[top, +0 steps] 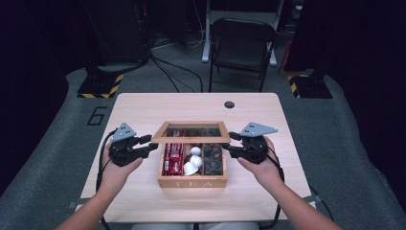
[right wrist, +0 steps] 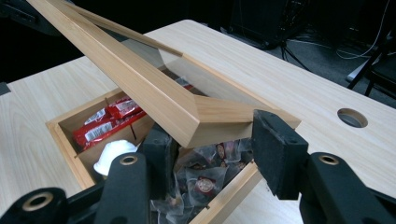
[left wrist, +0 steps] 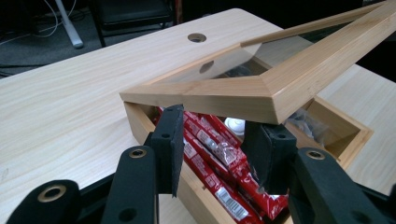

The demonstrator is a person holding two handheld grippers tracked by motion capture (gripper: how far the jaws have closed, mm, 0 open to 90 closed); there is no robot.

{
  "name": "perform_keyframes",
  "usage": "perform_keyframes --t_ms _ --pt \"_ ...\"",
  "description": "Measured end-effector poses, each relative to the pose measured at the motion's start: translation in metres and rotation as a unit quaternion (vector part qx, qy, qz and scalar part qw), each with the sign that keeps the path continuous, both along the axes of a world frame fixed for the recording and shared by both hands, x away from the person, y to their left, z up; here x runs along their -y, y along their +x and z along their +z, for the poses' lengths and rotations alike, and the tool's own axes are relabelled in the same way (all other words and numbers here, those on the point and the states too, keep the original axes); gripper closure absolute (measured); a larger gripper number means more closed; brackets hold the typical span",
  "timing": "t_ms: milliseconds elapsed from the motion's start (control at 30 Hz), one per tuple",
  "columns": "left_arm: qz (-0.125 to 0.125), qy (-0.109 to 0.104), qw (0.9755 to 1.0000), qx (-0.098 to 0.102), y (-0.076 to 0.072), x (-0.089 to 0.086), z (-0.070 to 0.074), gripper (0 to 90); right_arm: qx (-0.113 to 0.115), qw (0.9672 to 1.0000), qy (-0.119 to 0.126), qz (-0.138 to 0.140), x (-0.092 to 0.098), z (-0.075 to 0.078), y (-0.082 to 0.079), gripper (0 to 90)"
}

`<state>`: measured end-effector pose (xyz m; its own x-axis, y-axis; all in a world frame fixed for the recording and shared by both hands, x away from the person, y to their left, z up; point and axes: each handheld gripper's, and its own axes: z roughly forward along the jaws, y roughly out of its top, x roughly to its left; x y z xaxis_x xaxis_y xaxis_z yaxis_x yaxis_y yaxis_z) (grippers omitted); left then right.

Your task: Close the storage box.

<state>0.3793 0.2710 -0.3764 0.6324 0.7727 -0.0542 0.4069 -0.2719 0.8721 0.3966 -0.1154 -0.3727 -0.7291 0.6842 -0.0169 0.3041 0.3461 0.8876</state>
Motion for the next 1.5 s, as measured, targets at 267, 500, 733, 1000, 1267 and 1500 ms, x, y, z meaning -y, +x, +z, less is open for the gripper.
perform_keyframes --t_ms 267,500,733,1000,1267,1500 --pt "-0.003 0.017 0.9998 0.007 -0.012 0.003 -0.01 57.6 -0.003 1.0 -0.004 -0.003 0.0 -0.013 -0.01 50.1" --pt "-0.005 0.016 0.9998 0.008 -0.024 0.006 -0.021 54.8 -0.009 1.0 0.001 -0.004 0.001 -0.028 -0.017 49.2" --pt "-0.01 0.024 0.9996 0.005 -0.032 0.008 -0.032 54.9 -0.01 0.9999 -0.001 -0.005 0.001 -0.043 -0.024 49.4" --pt "-0.013 0.019 0.9997 -0.002 -0.037 0.008 -0.046 54.8 -0.012 0.9999 -0.005 -0.007 0.001 -0.056 -0.031 50.0" --pt "-0.013 0.026 0.9995 -0.007 -0.041 0.008 -0.059 54.8 -0.012 0.9999 -0.008 -0.007 0.001 -0.067 -0.04 50.6" --pt "-0.012 0.025 0.9995 -0.017 -0.043 0.008 -0.068 54.8 -0.008 0.9999 -0.008 -0.006 0.002 -0.074 -0.051 49.7"
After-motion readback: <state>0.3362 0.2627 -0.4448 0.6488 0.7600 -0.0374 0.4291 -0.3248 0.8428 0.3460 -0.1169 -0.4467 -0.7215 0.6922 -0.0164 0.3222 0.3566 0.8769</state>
